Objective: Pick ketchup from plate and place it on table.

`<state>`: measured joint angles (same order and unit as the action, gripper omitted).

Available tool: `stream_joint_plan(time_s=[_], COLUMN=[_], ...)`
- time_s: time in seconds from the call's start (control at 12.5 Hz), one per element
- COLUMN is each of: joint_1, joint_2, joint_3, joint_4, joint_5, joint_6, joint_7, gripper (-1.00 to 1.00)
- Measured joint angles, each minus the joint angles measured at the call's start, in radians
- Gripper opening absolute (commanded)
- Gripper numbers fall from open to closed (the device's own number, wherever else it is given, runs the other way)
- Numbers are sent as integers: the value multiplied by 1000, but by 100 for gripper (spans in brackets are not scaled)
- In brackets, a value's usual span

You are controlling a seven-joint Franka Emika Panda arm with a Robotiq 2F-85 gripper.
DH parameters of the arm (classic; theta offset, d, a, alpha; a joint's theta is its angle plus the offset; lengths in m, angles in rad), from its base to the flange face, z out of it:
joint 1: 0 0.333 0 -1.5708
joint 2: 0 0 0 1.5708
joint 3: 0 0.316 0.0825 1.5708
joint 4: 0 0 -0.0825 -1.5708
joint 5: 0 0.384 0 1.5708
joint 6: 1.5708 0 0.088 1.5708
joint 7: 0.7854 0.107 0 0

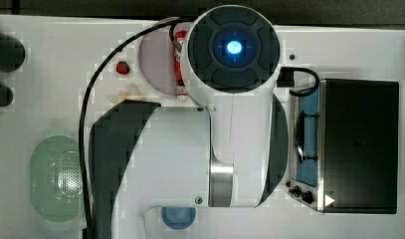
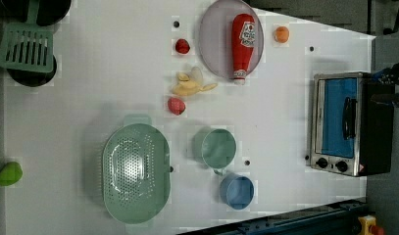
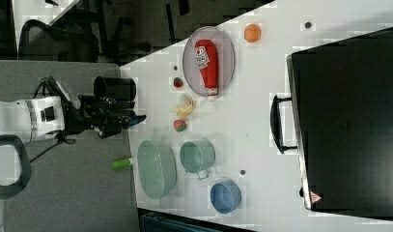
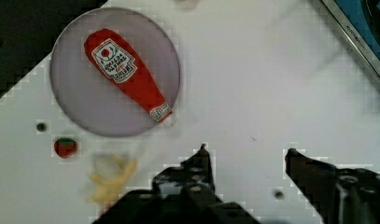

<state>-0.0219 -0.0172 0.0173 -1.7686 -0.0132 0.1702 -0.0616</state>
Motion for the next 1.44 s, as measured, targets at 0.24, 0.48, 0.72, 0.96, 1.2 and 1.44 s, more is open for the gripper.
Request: stream_joint_plan(time_s=[0.24, 0.48, 0.72, 0.96, 1.2, 1.44], joint_1=[-34, -48, -48, -47, -51, -48], joint_2=[-79, -136, -110, -1, 157, 298], joint_3=[24, 22, 31, 48, 59, 74], joint_4=[-8, 29, 64, 63, 62, 51], joint_5=[19, 31, 33, 39, 29, 26], joint_6=[-191, -176, -142, -84, 9, 104], joint_7=[1, 5, 9, 9, 9, -31], gripper=[99, 100, 100, 100, 100, 100])
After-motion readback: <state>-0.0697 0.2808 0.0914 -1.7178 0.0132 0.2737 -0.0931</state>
